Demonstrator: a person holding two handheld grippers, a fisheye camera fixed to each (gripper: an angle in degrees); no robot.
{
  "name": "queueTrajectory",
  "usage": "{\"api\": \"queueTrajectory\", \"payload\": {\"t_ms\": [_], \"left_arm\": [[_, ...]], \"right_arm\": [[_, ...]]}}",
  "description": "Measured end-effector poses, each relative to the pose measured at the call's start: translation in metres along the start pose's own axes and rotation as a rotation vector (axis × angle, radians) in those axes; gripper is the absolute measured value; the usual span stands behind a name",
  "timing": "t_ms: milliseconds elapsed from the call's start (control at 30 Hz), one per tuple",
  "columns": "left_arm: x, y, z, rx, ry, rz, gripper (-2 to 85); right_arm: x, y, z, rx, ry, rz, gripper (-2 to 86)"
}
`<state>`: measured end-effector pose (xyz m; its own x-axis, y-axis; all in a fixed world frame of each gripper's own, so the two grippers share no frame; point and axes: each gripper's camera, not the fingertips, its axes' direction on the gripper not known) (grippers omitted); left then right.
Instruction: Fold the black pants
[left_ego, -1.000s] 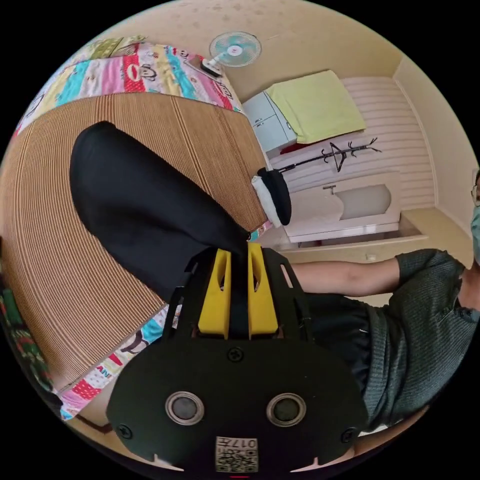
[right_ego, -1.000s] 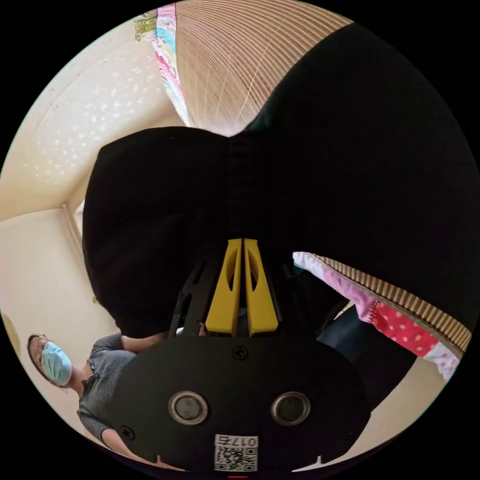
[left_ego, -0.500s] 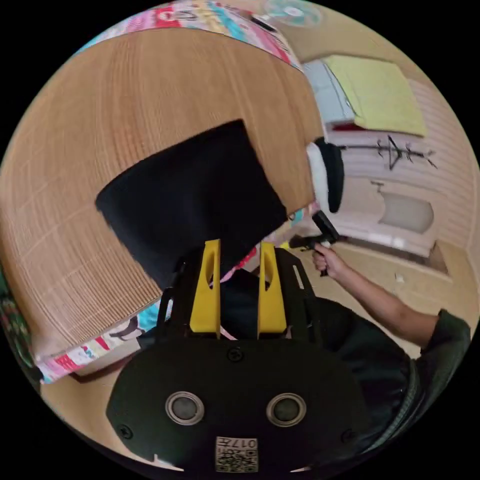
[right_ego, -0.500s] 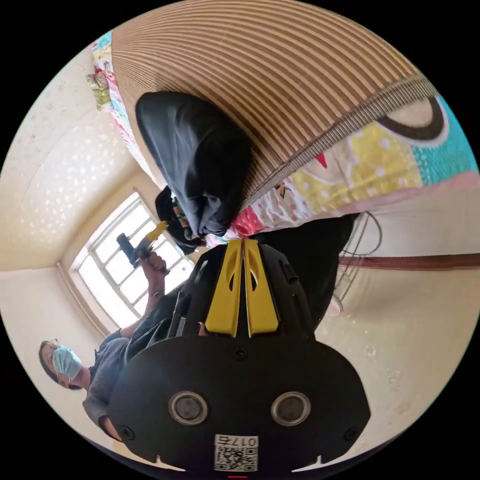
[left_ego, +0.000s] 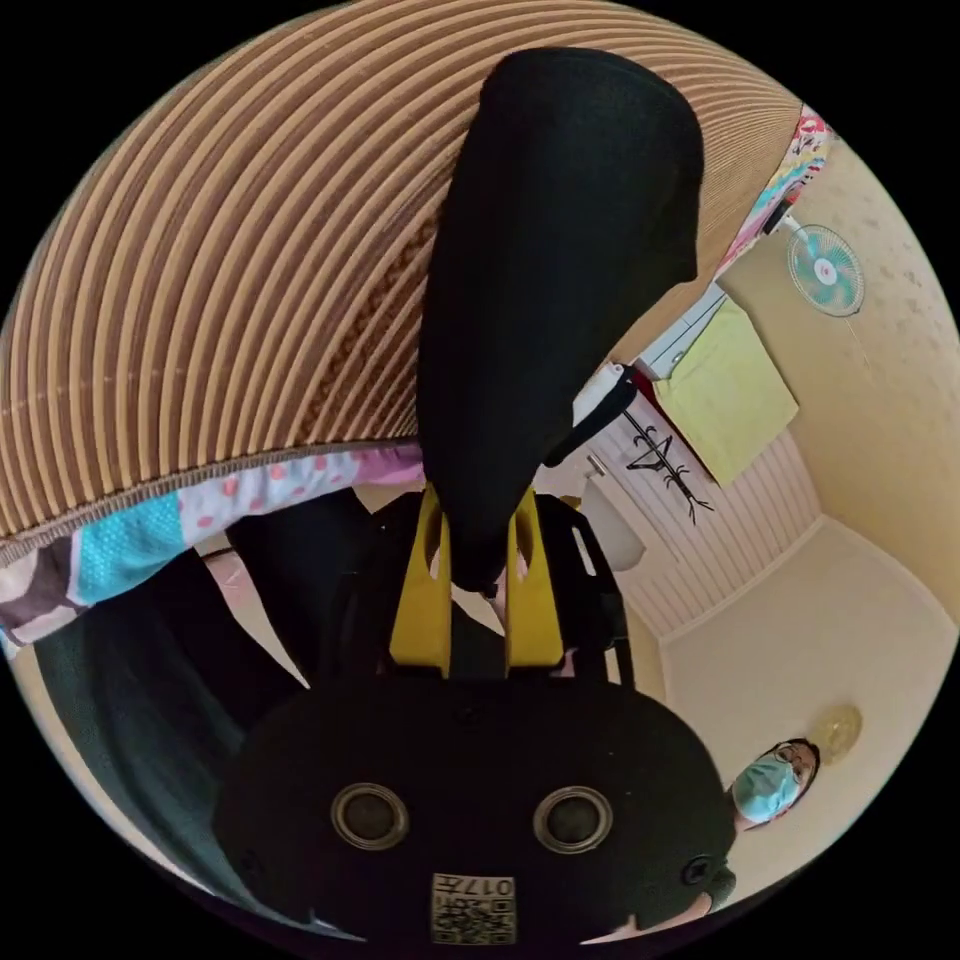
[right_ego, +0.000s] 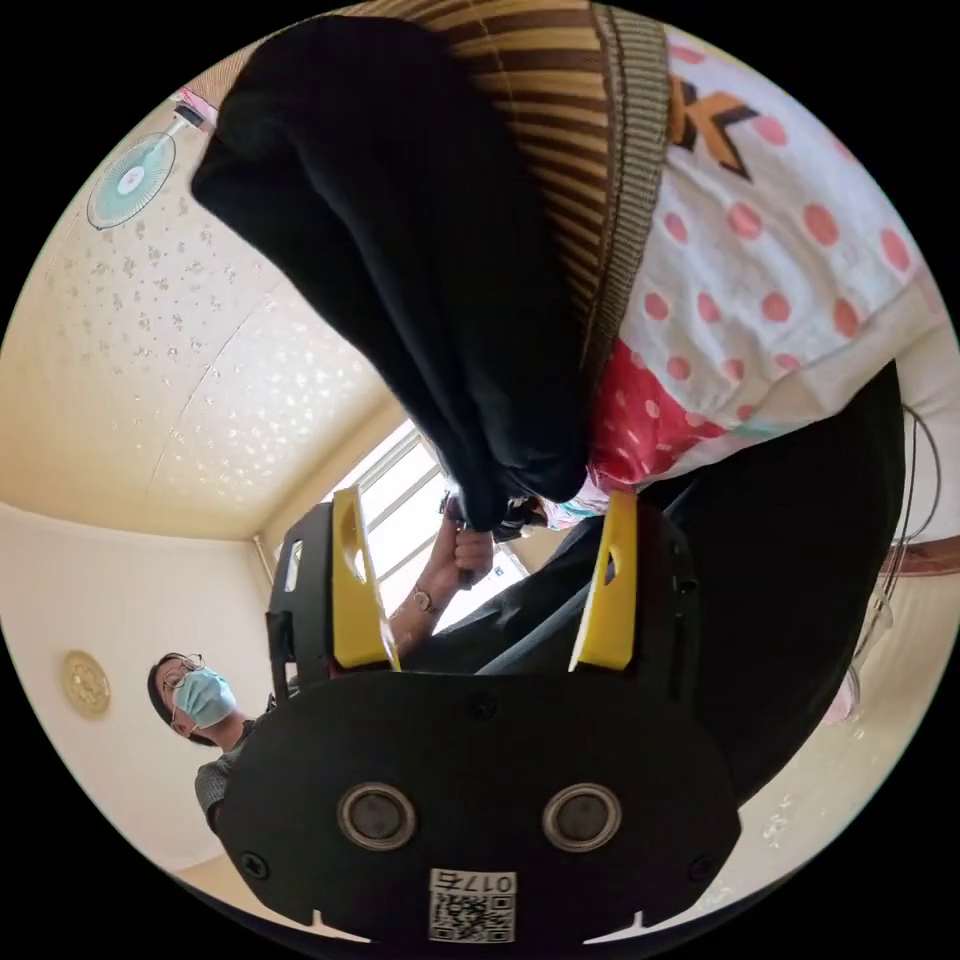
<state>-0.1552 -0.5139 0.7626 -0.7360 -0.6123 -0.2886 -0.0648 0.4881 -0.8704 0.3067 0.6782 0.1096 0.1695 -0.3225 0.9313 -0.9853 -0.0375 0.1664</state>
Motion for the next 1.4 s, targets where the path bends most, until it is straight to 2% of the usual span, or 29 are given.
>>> {"api": "queueTrajectory", "payload": {"t_ms": [167, 333, 433, 567, 633, 800, 967, 1033, 1100, 1167, 1200, 1300, 1333, 1400], "left_arm": [[0.022, 0.052, 0.01, -0.069, 0.112, -0.046, 6.6], [0.039, 0.11, -0.008, -0.099, 0.038, -0.072, 6.6], [0.043, 0.141, -0.036, -0.117, 0.08, -0.068, 6.6], [0.057, 0.192, -0.098, -0.123, 0.09, -0.022, 6.7], [0.063, 0.216, -0.134, -0.091, 0.099, 0.011, 6.7], [0.075, 0.305, -0.265, 0.129, 0.253, 0.134, 6.8], [0.084, 0.401, -0.374, 0.435, 0.406, 0.311, 7.3], [0.092, 0.433, -0.413, 0.569, 0.392, 0.408, 7.6], [0.095, 0.463, -0.461, 0.756, 0.272, 0.494, 9.0], [0.081, 0.476, -0.491, 0.903, 0.212, 0.448, 10.9], [0.067, 0.477, -0.506, 0.981, 0.156, 0.403, 11.7], [0.016, 0.455, -0.53, 0.968, 0.078, 0.21, 11.8], [0.005, 0.448, -0.531, 0.94, 0.073, 0.187, 11.5], [-0.039, 0.42, -0.53, 0.827, -0.005, 0.111, 8.4]], "right_arm": [[0.002, -0.028, 0.003, 0.025, -0.027, -0.078, 36.9], [-0.007, -0.04, 0.014, -0.03, 0.18, -0.104, 30.6], [-0.008, -0.03, 0.027, -0.043, -0.017, -0.213, 27.1], [-0.03, -0.025, 0.071, -0.107, 0.038, -0.36, 23.7], [-0.053, -0.03, 0.12, -0.198, 0.089, -0.451, 21.9], [-0.112, -0.048, 0.262, -0.481, 0.208, -0.628, 18.9], [-0.17, -0.042, 0.428, -0.765, 0.168, -0.827, 16.3], [-0.188, -0.037, 0.505, -0.864, 0.125, -0.891, 15.5], [-0.186, -0.041, 0.552, -0.882, 0.12, -0.897, 15.6], [-0.166, -0.059, 0.589, -0.85, 0.18, -0.815, 16.0], [-0.144, -0.077, 0.605, -0.806, 0.271, -0.731, 16.3], [-0.07, -0.126, 0.601, -0.681, 0.583, -0.488, 15.4], [-0.043, -0.141, 0.582, -0.645, 0.665, -0.416, 12.1], [-0.012, -0.159, 0.541, -0.63, 0.665, -0.345, 6.5]]}}
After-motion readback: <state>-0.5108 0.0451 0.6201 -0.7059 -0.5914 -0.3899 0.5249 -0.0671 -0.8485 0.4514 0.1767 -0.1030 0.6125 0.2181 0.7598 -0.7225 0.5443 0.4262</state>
